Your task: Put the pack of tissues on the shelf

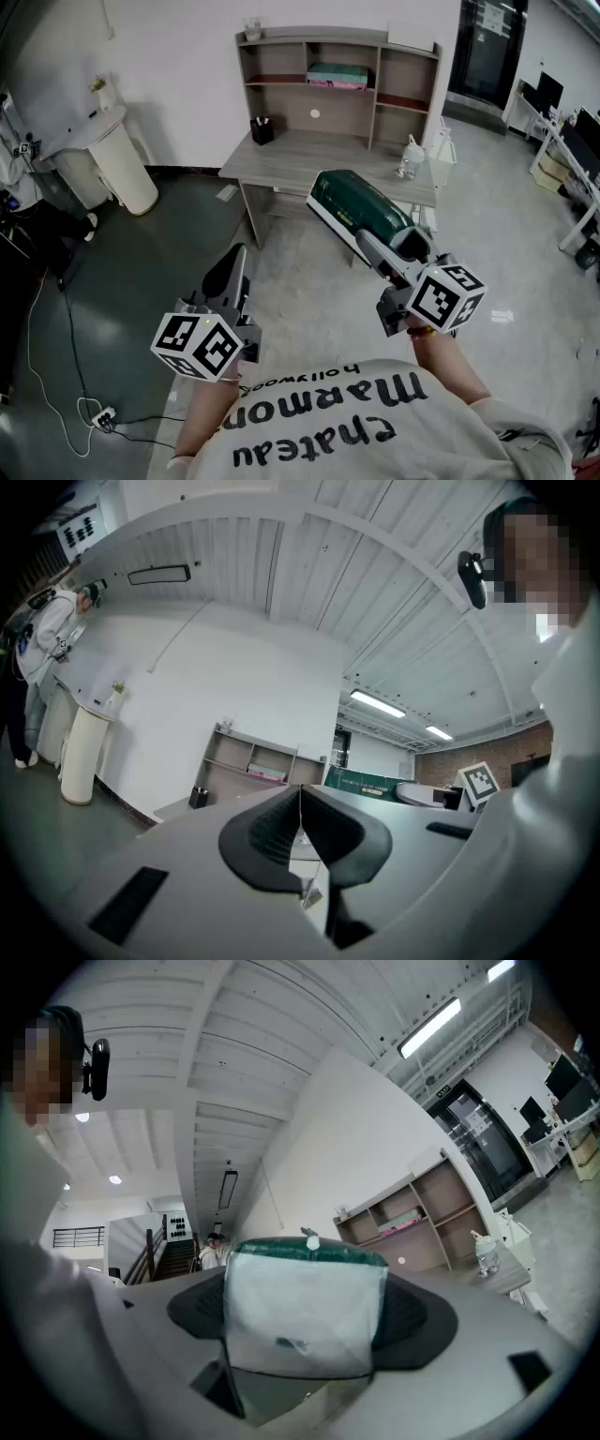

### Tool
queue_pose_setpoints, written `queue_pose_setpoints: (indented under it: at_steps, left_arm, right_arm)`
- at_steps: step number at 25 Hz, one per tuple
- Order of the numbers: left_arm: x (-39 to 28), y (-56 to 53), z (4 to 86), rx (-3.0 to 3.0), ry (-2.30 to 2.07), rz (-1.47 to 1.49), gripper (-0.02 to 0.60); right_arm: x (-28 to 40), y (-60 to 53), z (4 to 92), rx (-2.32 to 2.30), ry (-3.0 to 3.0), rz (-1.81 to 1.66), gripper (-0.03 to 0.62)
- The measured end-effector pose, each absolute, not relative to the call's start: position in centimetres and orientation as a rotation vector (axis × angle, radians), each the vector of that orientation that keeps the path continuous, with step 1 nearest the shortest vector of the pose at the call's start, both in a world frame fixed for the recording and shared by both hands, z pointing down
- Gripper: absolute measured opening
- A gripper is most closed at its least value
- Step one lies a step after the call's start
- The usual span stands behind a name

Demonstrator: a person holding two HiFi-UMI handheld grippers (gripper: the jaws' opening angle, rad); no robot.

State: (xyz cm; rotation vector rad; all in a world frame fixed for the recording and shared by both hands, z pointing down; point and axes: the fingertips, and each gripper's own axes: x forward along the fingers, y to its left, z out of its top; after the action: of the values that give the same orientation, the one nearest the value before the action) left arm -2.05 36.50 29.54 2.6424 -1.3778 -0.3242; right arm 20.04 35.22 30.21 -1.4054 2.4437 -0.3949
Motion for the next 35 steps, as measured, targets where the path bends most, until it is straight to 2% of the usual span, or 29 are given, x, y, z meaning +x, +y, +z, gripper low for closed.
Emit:
queue_pose_setpoints:
  at_steps: [11,16,24,30,35]
  left_arm:
    - [-3.5,36.2,30.1,2.634,-1.352,-0.34,0.018]
    - [-6.5,35.0,31.3,2.629,-1.343,-0.347,0.018]
    - [-7.5,34.9,33.1,2.635,-1.248,-0.389,0.018]
    - [-8.6,32.9,35.8,2.557,-1.294,-0.302,0.017]
    - [-8.9,30.2,35.8,2.534,-1.291,-0.373,0.018]
  right_arm:
    - [18.9,34.2,31.0,-1.414,2.426,-0.435,0.43]
    - [16.3,32.7,32.8,-1.403,2.38,-0.524,0.43]
    - [14.9,32.1,36.6,-1.447,2.343,-0.677,0.43]
    - [14.0,30.6,38.3,-1.494,2.381,-0.723,0.43]
    - [13.9,27.4,38.6,-1.462,2.373,-0.75,0.43]
